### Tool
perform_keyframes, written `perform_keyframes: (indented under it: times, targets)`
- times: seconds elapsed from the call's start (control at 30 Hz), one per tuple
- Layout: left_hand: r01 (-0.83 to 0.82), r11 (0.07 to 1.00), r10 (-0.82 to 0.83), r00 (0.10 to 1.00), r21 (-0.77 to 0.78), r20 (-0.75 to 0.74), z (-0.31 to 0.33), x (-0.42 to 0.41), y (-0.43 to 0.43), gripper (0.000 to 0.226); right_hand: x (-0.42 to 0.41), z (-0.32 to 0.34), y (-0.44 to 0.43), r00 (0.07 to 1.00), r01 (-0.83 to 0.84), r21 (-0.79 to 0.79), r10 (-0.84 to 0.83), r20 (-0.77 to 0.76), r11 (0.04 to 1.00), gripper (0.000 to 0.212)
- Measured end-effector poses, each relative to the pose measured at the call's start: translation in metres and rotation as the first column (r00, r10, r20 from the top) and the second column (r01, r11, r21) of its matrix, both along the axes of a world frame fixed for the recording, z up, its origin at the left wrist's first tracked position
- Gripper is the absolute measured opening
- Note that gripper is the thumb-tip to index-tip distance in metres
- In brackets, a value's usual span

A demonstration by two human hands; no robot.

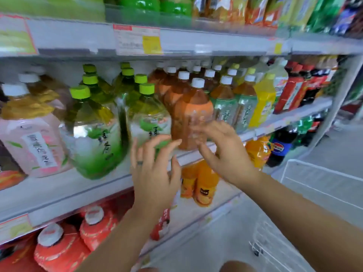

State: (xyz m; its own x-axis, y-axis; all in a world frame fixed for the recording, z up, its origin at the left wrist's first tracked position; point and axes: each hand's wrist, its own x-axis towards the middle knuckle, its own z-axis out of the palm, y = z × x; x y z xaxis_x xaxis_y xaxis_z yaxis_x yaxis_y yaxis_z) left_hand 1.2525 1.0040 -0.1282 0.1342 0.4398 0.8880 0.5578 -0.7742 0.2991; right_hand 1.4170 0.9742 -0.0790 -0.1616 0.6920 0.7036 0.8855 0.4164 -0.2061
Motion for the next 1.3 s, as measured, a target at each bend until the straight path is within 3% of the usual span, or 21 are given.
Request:
perform_keyframes:
  times: [0.13, 0.27, 0.33, 0.43, 0.5, 0.57, 0.63, 0.83, 0.9, 1.03, 1.17, 1.23, 1.3]
  targets:
    - [0.359, 0.921, -0.375, 0.923, -0.153, -0.092, -0.019, 0.096, -0.030, 0.025, 0.090, -0.012, -0.086, 0.962, 0.246, -0.201, -0.264, -0.068, 0.948, 0.023]
    - [0.620, 0.753, -0.658, 0.710, -0.221, -0.251, -0.034, 0.181, -0.080, 0.022, 0.153, -0.019, -0.177, 0.822, 0.532, -0.433, -0.566, 0.059, 0.728, 0.027]
    - [0.699, 0.672, -0.736, 0.592, -0.245, -0.329, -0.043, 0.208, -0.108, 0.020, 0.173, -0.014, -0.220, 0.709, 0.654, -0.517, -0.686, 0.165, 0.552, 0.031]
    - [0.756, 0.594, -0.774, 0.445, -0.274, -0.450, -0.058, 0.228, -0.145, 0.029, 0.193, -0.002, -0.286, 0.478, 0.827, -0.534, -0.719, 0.505, 0.174, 0.042]
    - [0.758, 0.602, -0.746, 0.419, -0.253, -0.518, -0.066, 0.234, -0.161, 0.035, 0.199, 0.004, -0.326, 0.360, 0.849, -0.525, -0.666, 0.653, -0.056, 0.051]
    - [0.761, 0.610, -0.724, 0.423, -0.219, -0.546, -0.069, 0.238, -0.168, 0.036, 0.199, 0.003, -0.352, 0.353, 0.770, -0.601, -0.641, 0.681, -0.215, 0.076]
    - [0.778, 0.598, -0.729, 0.428, -0.192, -0.534, -0.070, 0.245, -0.168, 0.037, 0.197, -0.002, -0.363, 0.389, 0.660, -0.706, -0.687, 0.613, -0.256, 0.092]
    - [0.794, 0.547, -0.803, 0.407, -0.265, -0.435, -0.072, 0.301, -0.159, 0.058, 0.212, -0.011, -0.379, 0.317, 0.705, -0.651, -0.697, 0.643, -0.280, 0.077]
    - [0.825, 0.493, -0.825, 0.340, -0.278, -0.452, -0.072, 0.330, -0.162, 0.058, 0.227, -0.018, -0.388, 0.267, 0.708, -0.650, -0.746, 0.610, -0.278, 0.068]
    - [0.821, 0.404, -0.850, 0.174, -0.402, -0.498, -0.068, 0.369, -0.178, 0.065, 0.244, -0.019, -0.404, 0.104, 0.629, -0.680, -0.826, 0.554, -0.377, 0.050]
    - [0.623, 0.495, -0.784, 0.021, -0.605, -0.620, -0.044, 0.371, -0.196, 0.077, 0.221, 0.003, -0.413, 0.059, 0.466, -0.800, -0.889, 0.453, -0.377, 0.032]
    - [0.442, 0.583, -0.734, -0.072, -0.682, -0.675, -0.033, 0.360, -0.202, 0.053, 0.200, 0.023, -0.423, 0.039, 0.387, -0.869, -0.935, 0.351, -0.310, 0.032]
    - [0.279, 0.616, -0.755, -0.059, -0.737, -0.653, -0.026, 0.346, -0.208, 0.034, 0.178, 0.044, -0.444, -0.038, 0.517, -0.798, -0.940, 0.338, -0.308, 0.040]
